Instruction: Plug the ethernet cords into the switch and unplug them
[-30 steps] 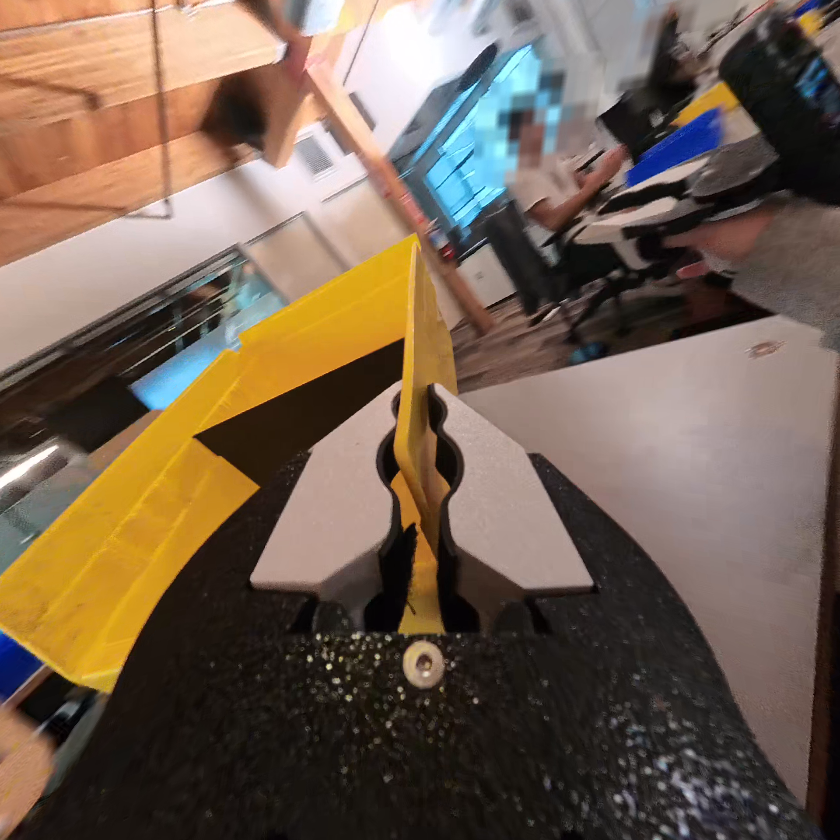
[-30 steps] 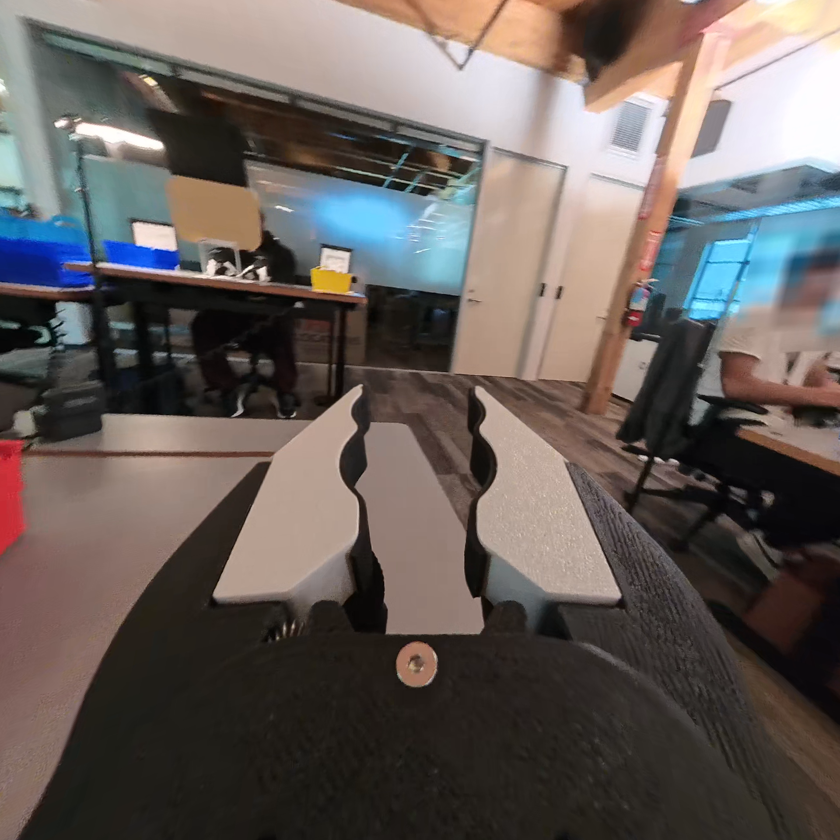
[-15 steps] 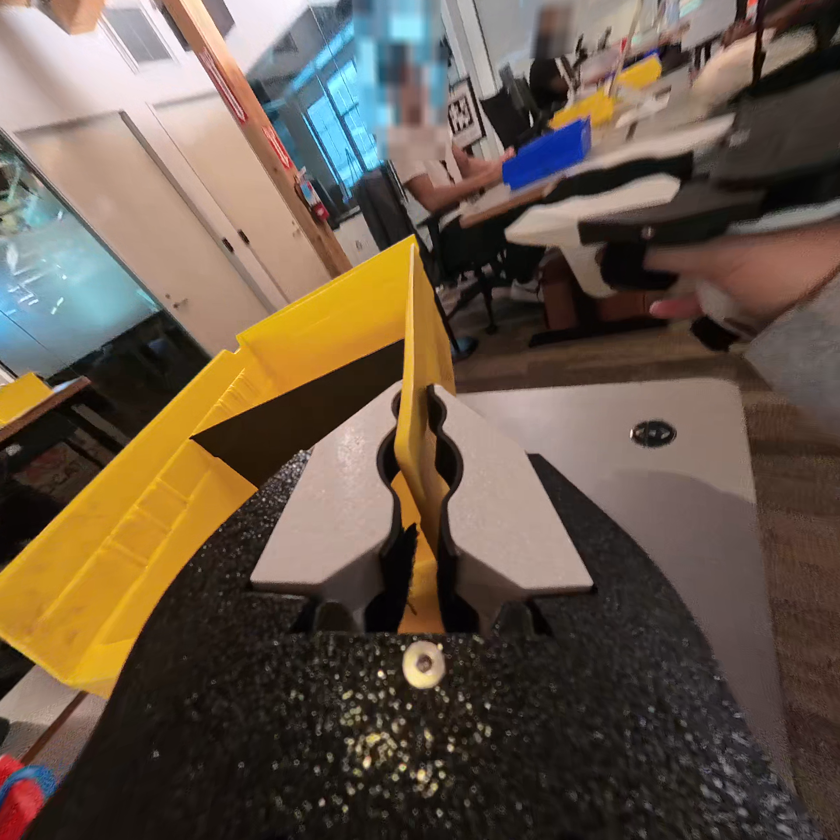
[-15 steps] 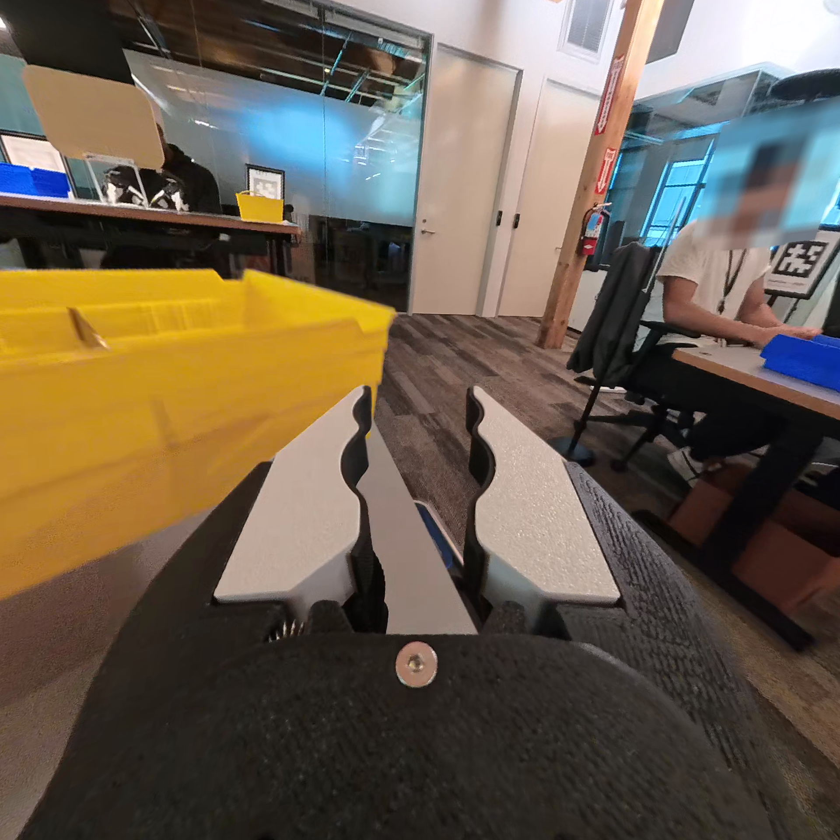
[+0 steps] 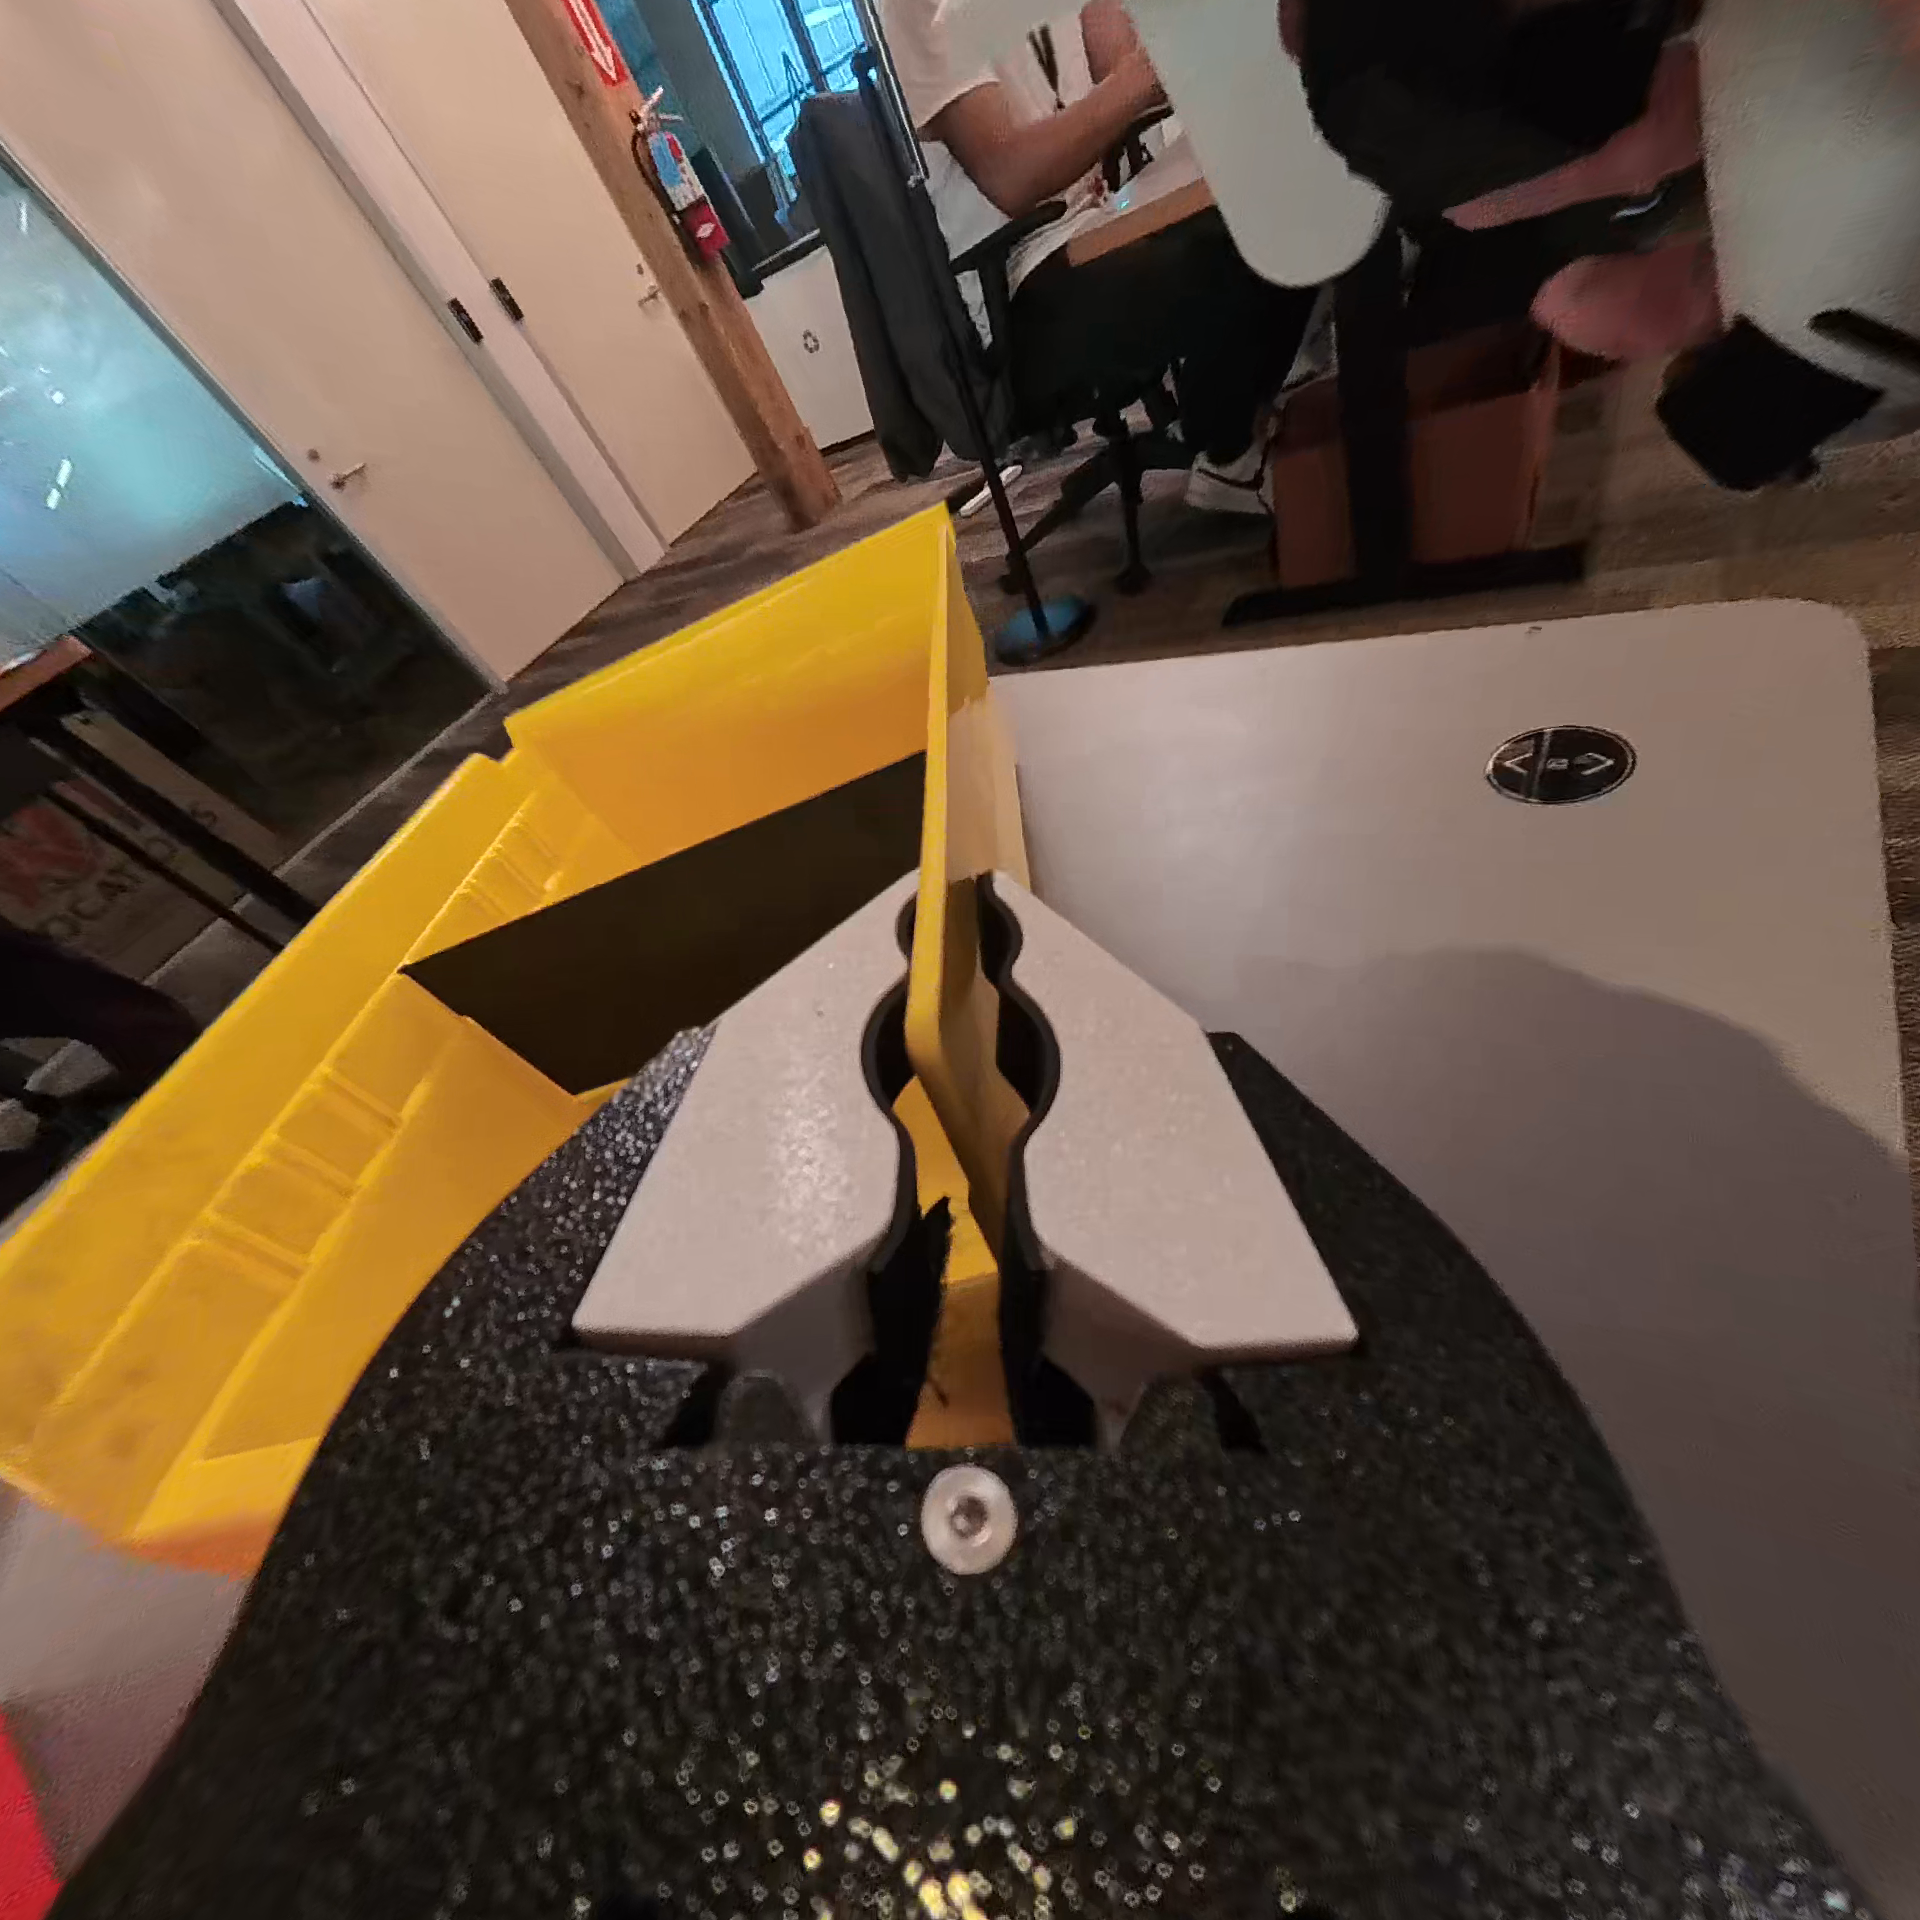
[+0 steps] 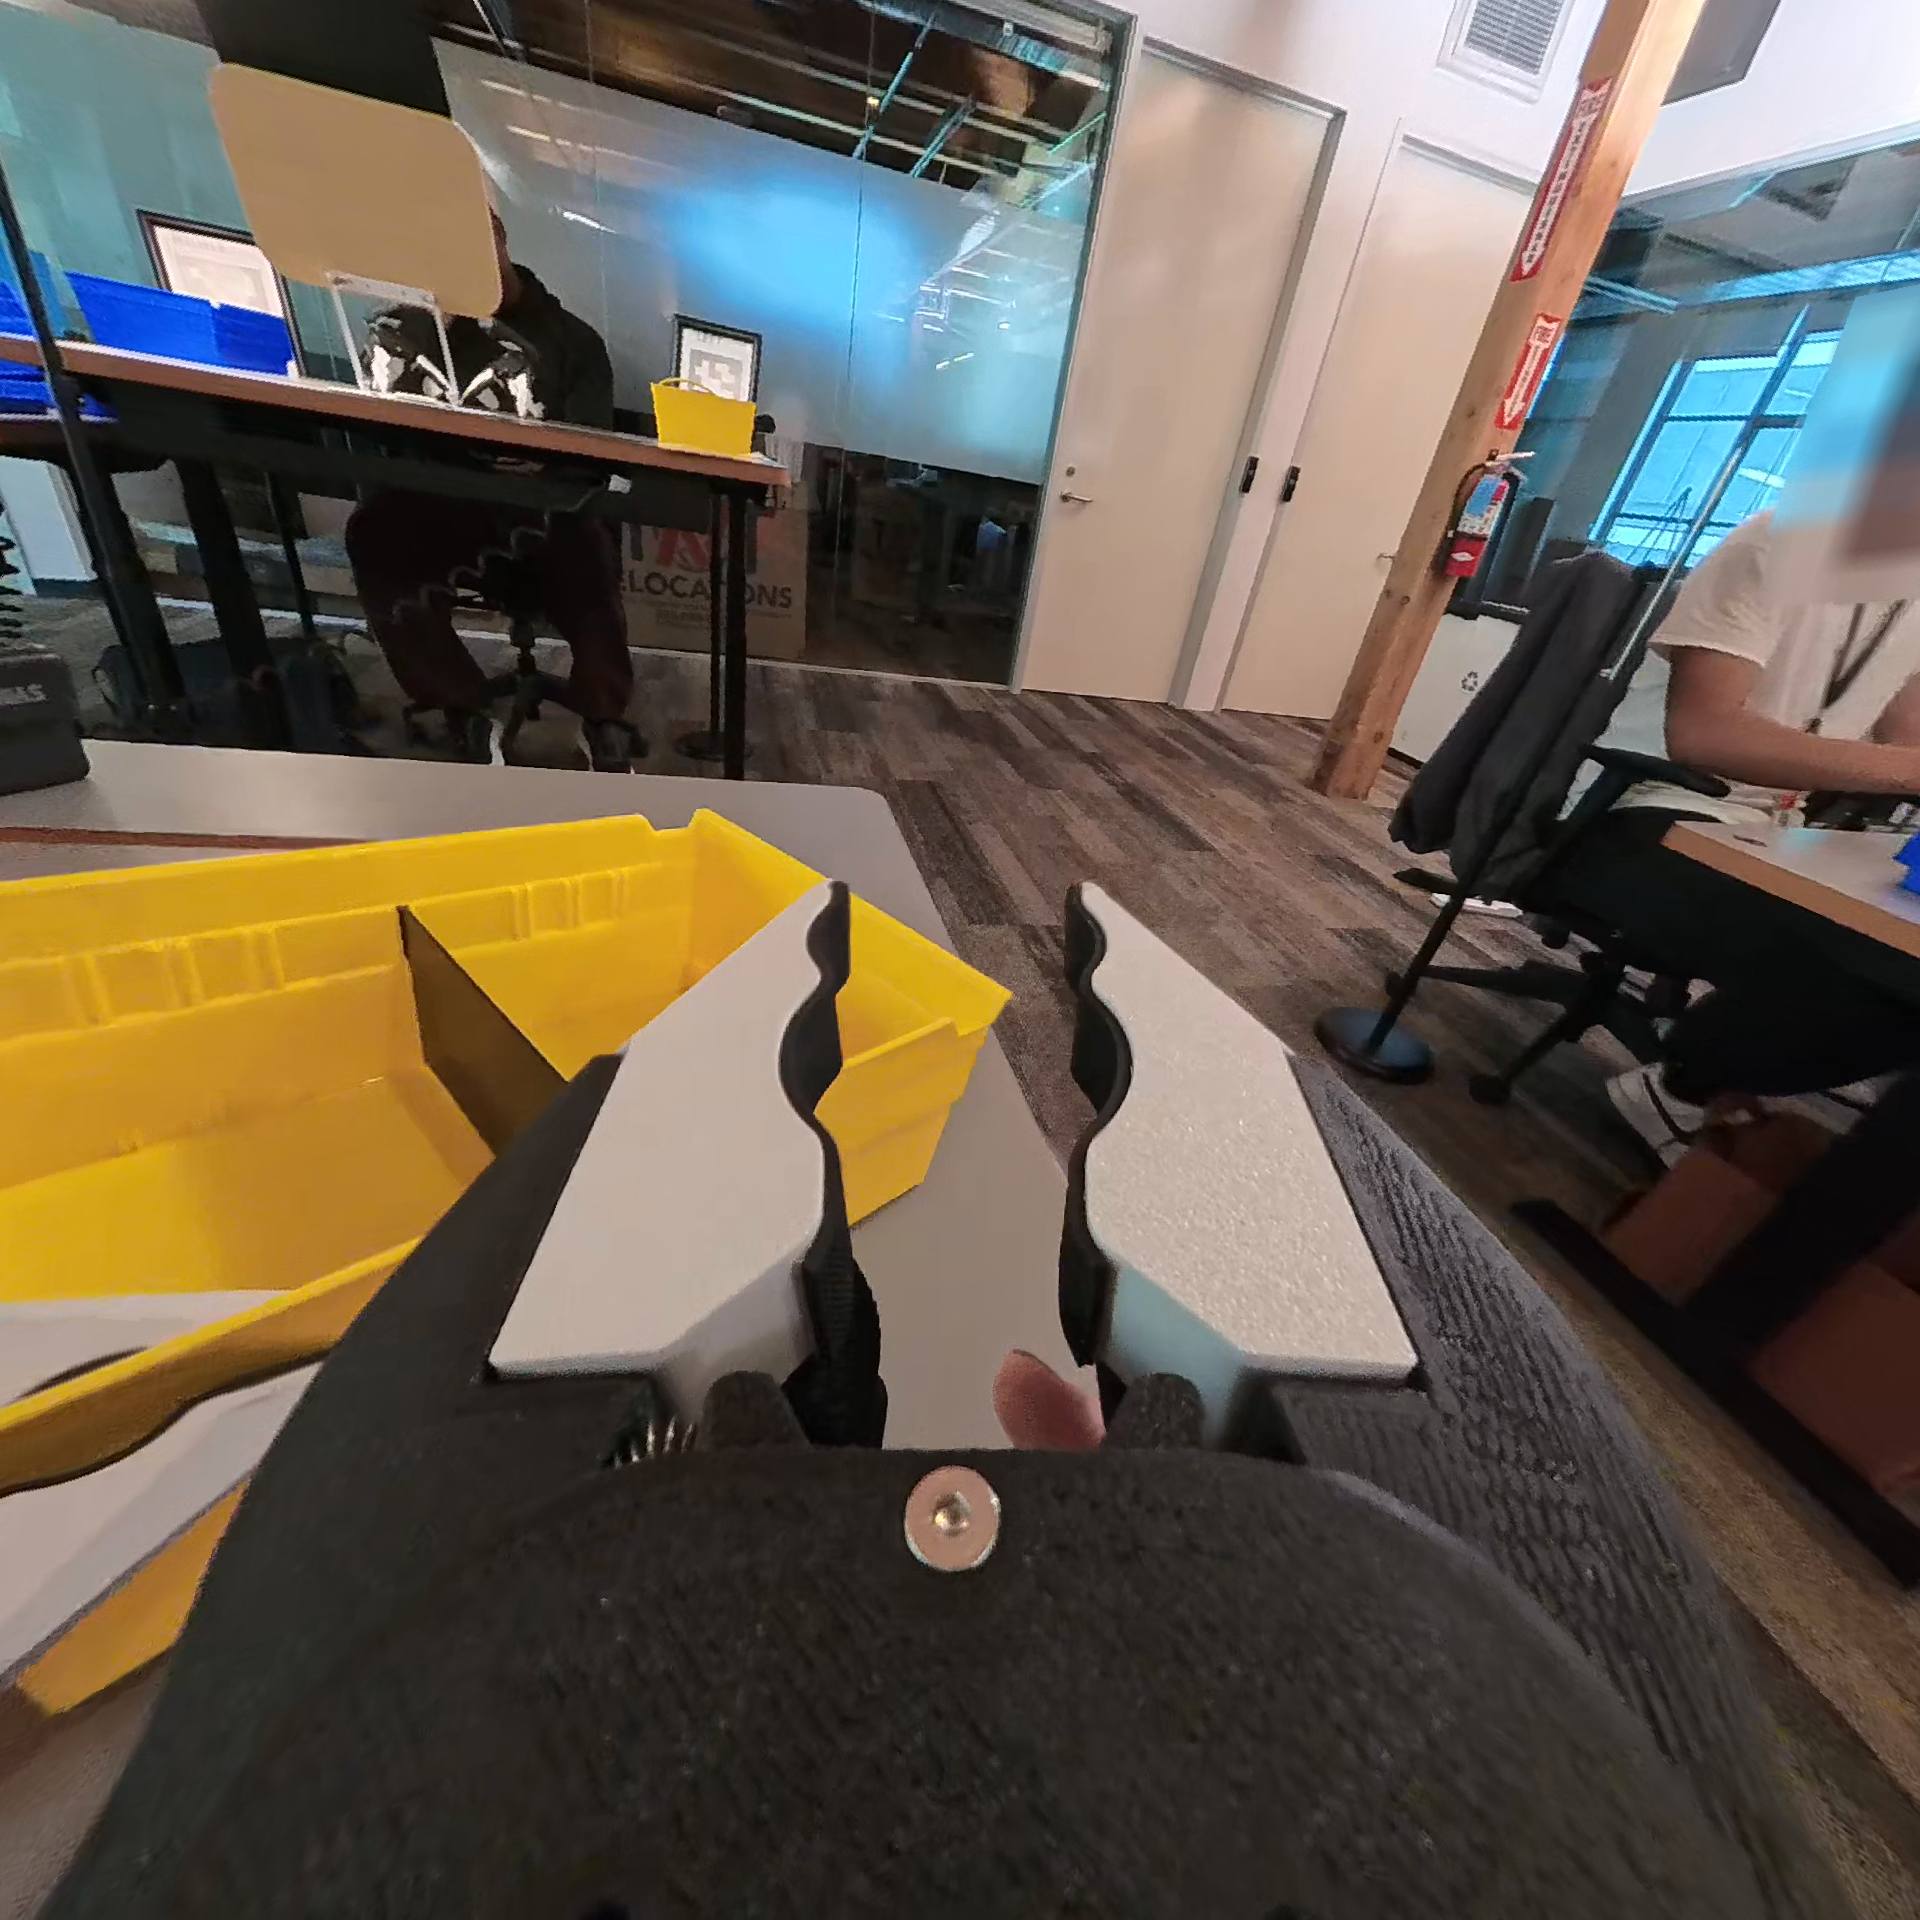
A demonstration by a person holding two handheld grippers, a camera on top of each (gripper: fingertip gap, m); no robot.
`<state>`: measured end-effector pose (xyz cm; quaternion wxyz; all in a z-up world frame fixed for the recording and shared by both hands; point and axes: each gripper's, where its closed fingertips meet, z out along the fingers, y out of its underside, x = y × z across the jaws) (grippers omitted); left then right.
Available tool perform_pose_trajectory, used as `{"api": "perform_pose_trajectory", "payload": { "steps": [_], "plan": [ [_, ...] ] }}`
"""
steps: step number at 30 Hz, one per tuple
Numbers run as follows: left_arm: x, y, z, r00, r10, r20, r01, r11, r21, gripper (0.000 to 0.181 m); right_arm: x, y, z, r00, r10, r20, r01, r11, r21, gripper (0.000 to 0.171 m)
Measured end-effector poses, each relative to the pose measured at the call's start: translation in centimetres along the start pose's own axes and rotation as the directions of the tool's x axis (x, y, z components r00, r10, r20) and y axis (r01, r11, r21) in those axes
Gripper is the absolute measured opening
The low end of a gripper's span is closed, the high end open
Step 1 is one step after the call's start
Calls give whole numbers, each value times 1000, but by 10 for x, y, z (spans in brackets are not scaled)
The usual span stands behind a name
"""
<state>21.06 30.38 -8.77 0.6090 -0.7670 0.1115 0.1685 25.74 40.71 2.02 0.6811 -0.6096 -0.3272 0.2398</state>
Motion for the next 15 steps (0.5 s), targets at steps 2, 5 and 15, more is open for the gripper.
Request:
{"api": "perform_pose_trajectory", "payload": {
  "steps": [2, 5, 15],
  "plan": [
    [2, 12, 1, 999, -37, -16, 36, 999, -35, 3, -5, 2, 2, 1000, -7, 11, 7, 1000, -9, 40],
    [5, 26, 3, 999, -29, -46, 25, 995, -93, 16, -17, 5, 5, 998, -28, 53, 30, 999, -30, 37],
    [-39, -62, -95, 992, 78, 97, -89, 990, 113, 75, -46, 6, 5, 967, 200, 157, -176, 972, -154, 63]
  ]
}}
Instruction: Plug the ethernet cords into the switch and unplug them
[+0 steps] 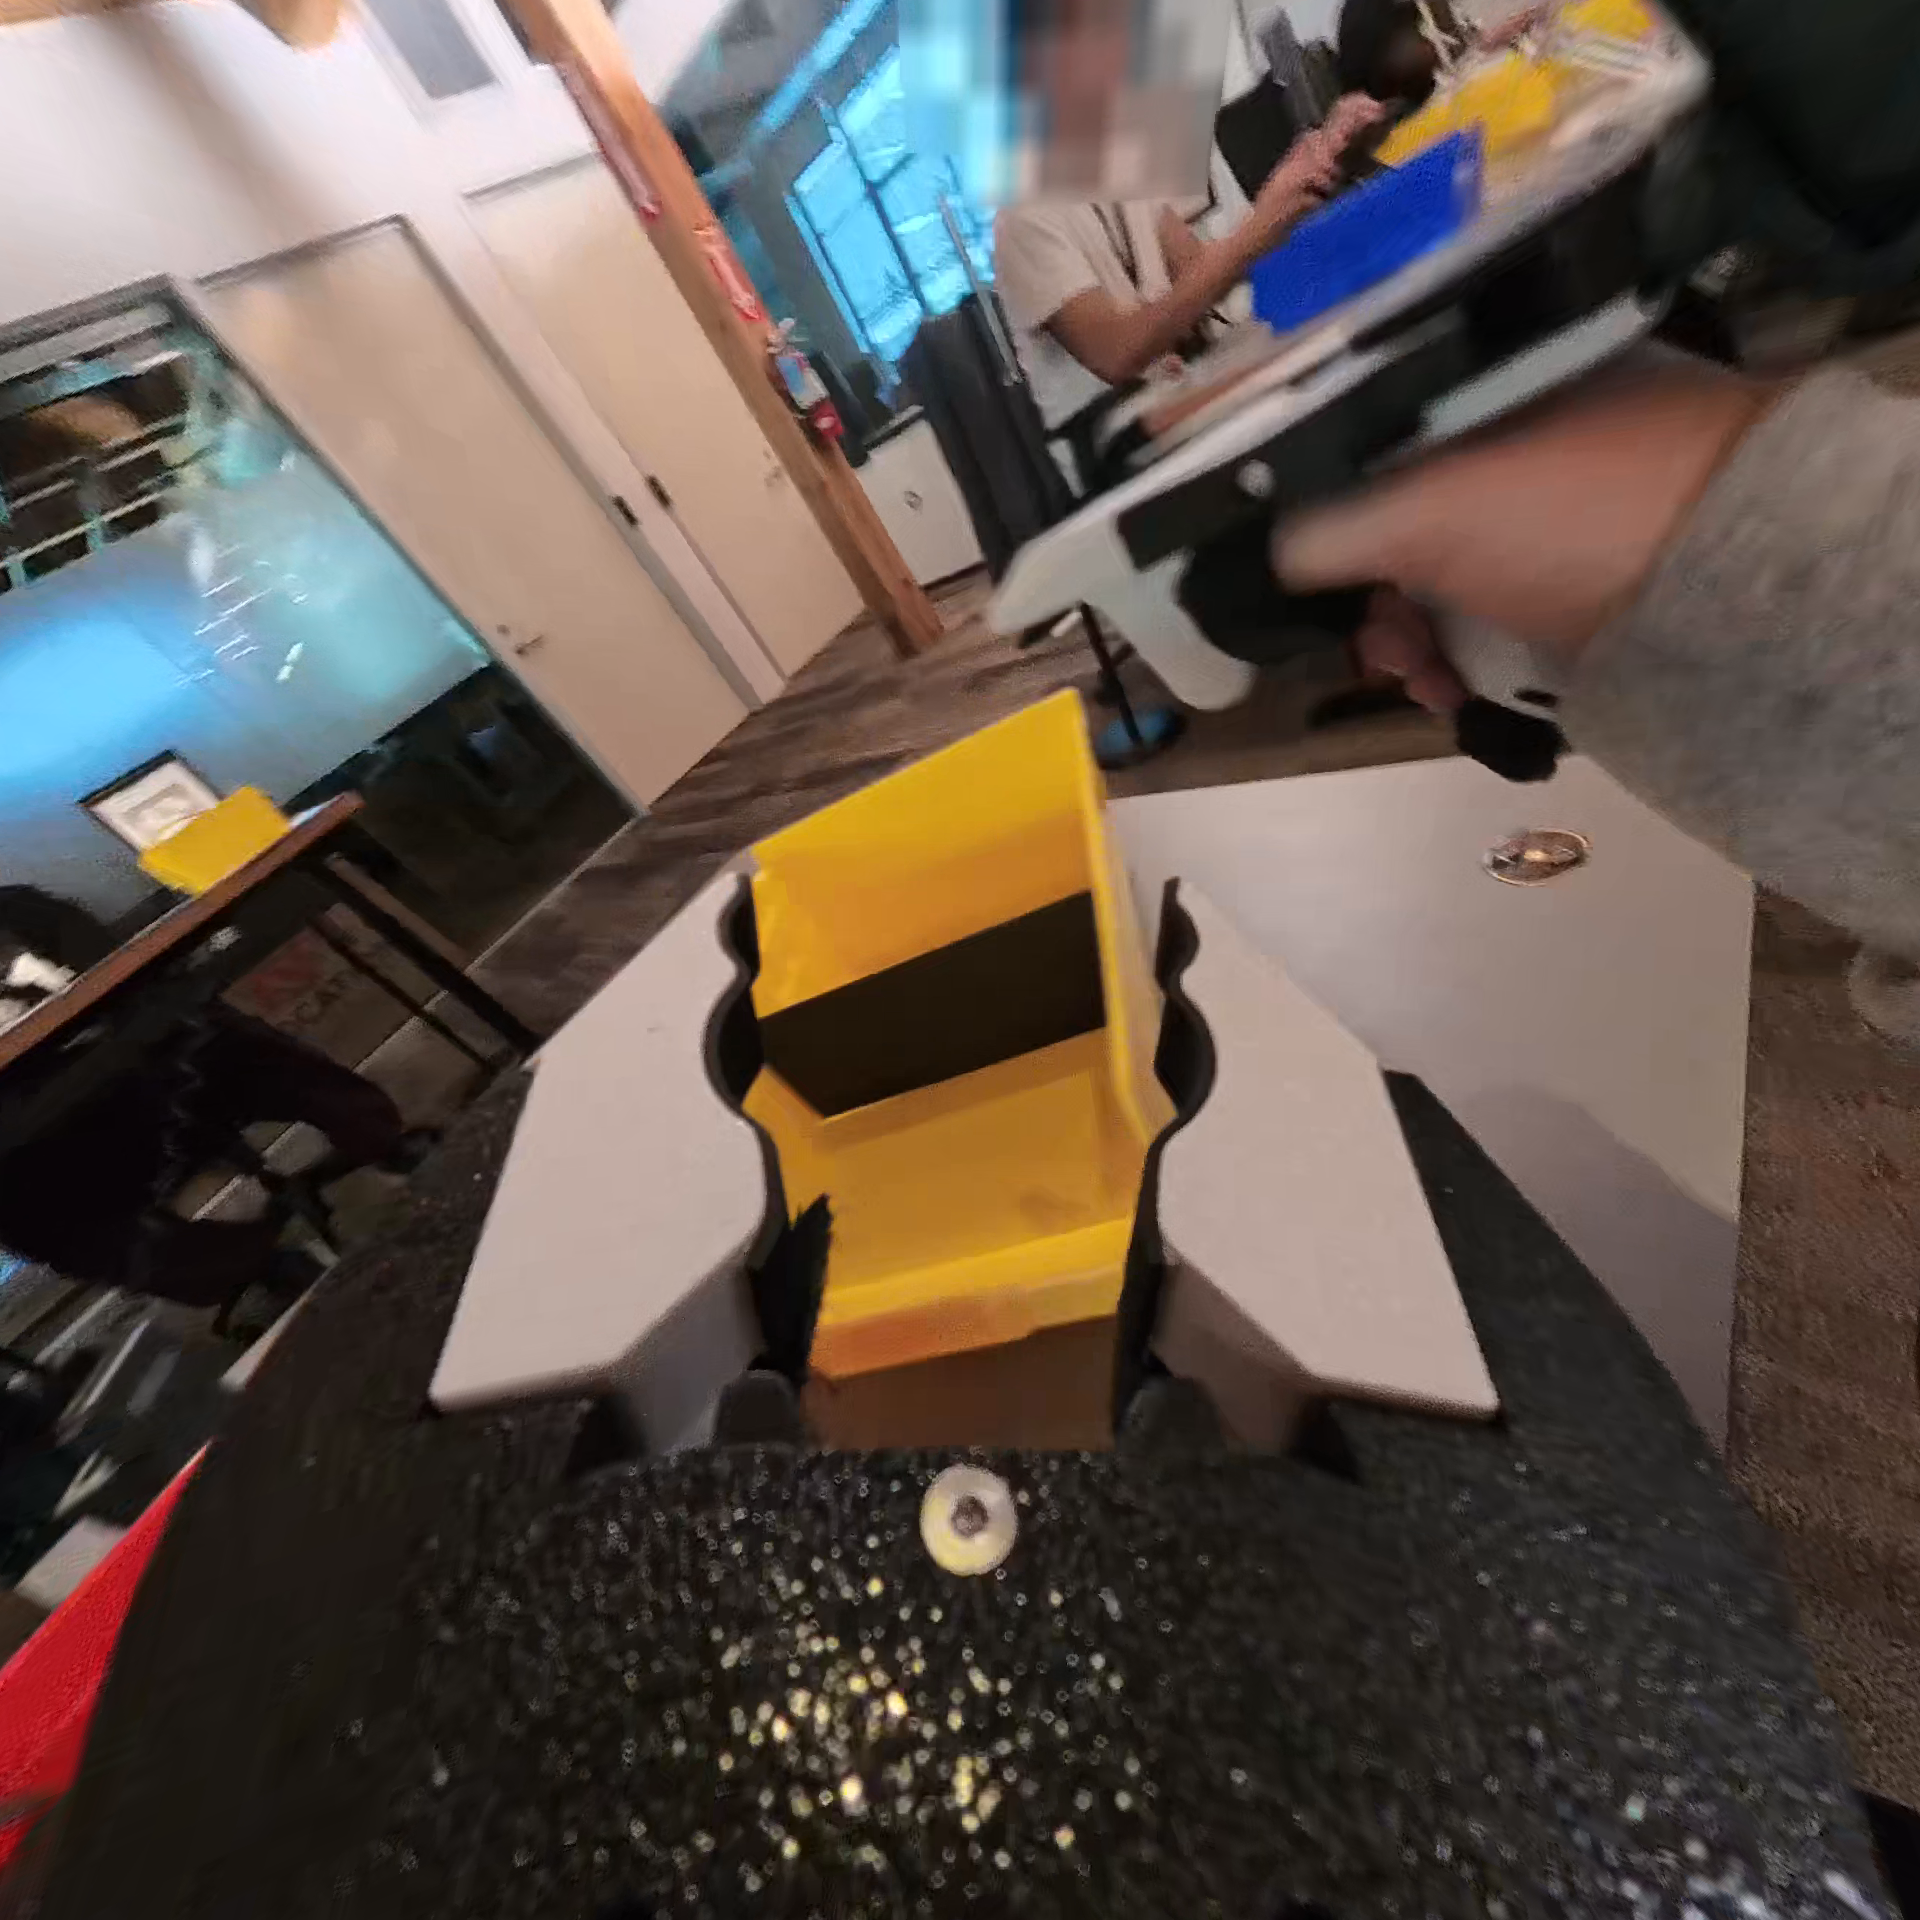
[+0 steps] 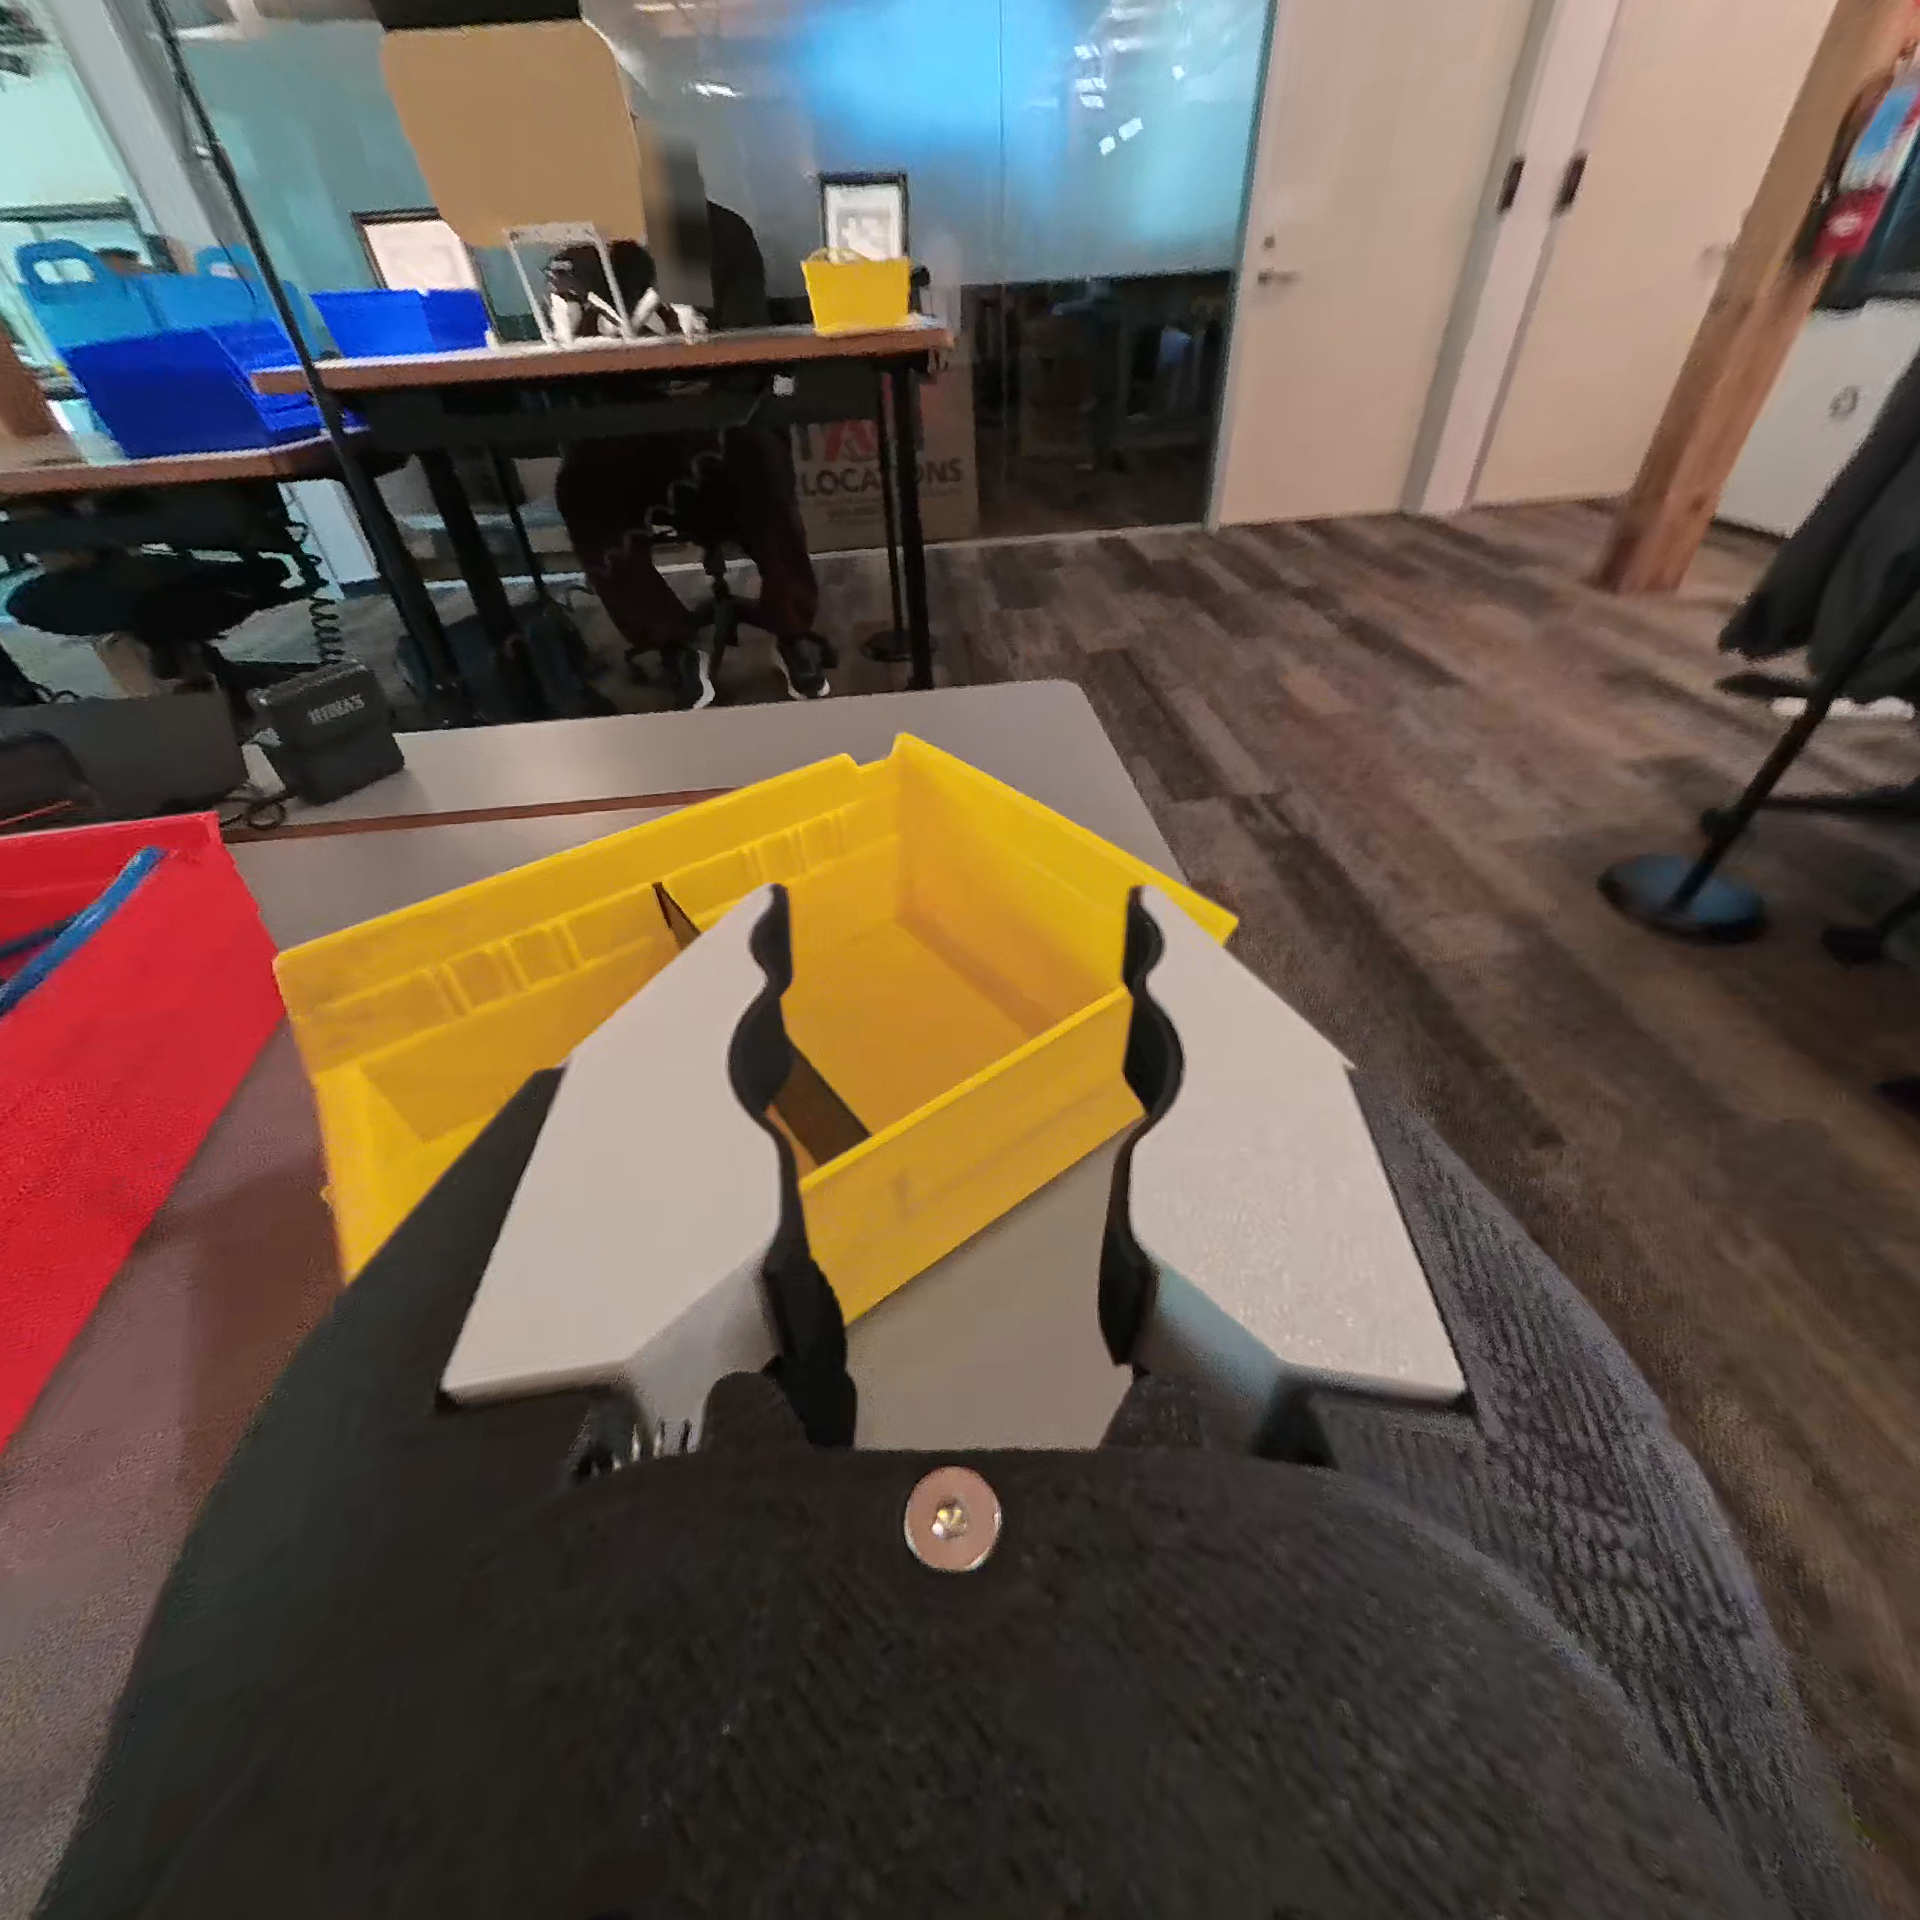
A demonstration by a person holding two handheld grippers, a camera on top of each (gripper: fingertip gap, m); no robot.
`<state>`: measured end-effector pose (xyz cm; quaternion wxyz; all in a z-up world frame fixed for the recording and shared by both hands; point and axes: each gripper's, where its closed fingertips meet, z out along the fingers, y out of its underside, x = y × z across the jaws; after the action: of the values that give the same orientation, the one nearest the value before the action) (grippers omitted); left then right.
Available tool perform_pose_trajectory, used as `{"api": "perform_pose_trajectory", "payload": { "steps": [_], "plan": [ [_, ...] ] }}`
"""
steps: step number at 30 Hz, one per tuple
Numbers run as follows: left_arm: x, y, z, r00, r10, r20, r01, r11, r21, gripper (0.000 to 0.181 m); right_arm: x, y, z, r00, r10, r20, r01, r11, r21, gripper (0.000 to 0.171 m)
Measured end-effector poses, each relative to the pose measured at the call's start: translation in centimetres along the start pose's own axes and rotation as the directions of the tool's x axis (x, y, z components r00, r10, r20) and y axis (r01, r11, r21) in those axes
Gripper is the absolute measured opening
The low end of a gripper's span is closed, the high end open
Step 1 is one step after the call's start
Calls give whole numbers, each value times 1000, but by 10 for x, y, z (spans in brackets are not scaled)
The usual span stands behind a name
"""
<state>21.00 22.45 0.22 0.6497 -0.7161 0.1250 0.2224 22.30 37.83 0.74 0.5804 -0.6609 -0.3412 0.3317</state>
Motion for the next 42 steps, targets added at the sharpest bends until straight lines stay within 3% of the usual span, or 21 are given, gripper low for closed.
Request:
{"api": "perform_pose_trajectory", "payload": {
  "steps": [4, 7, 10, 14, 17, 23, 28, 30, 33, 37, 42],
  "plan": [
    [-88, 14, -64, 973, -22, 229, 34, 998, -48, 88, -14, 6, 3, 999, 17, -32, -21, 993, -114, 99],
    [-163, 55, -125, 897, -86, 434, 167, 974, -152, 103, -33, 18, 6, 1000, 5, 0, -5, 976, -219, 119],
    [-218, 110, -186, 781, -173, 600, 374, 899, -227, 125, -54, 40, 11, 998, 16, 57, 5, 939, -343, 133],
    [-229, 184, -224, 684, -318, 657, 630, 711, -312, 146, -70, 78, 14, 996, -26, 88, 67, 862, -503, 142],
    [-216, 221, -231, 678, -346, 649, 694, 594, -408, 146, -79, 95, 12, 989, -84, 119, 137, 811, -569, 142],
    [-207, 254, -238, 708, -277, 649, 682, 507, -527, 110, -79, 131, -3, 965, -160, 206, 260, 651, -713, 132],
    [-214, 263, -250, 695, -246, 676, 692, 487, -534, 70, -54, 140, -21, 978, -81, 194, 204, 591, -780, 111],
    [-219, 267, -258, 690, -225, 688, 693, 480, -538, 63, -36, 139, -26, 983, -77, 166, 179, 588, -789, 91],
    [-220, 274, -266, 689, -243, 683, 699, 469, -540, 36, -9, 138, -30, 993, -51, 105, 114, 611, -783, 60],
    [-219, 275, -265, 661, -360, 658, 735, 485, -473, 20, 17, 134, -27, 998, -25, 53, 56, 673, -738, 10],
    [-226, 280, -286, 630, -384, 676, 758, 494, -426, 4, 31, 132, -20, 992, -106, 67, 123, 718, -685, 4]
  ]
}}
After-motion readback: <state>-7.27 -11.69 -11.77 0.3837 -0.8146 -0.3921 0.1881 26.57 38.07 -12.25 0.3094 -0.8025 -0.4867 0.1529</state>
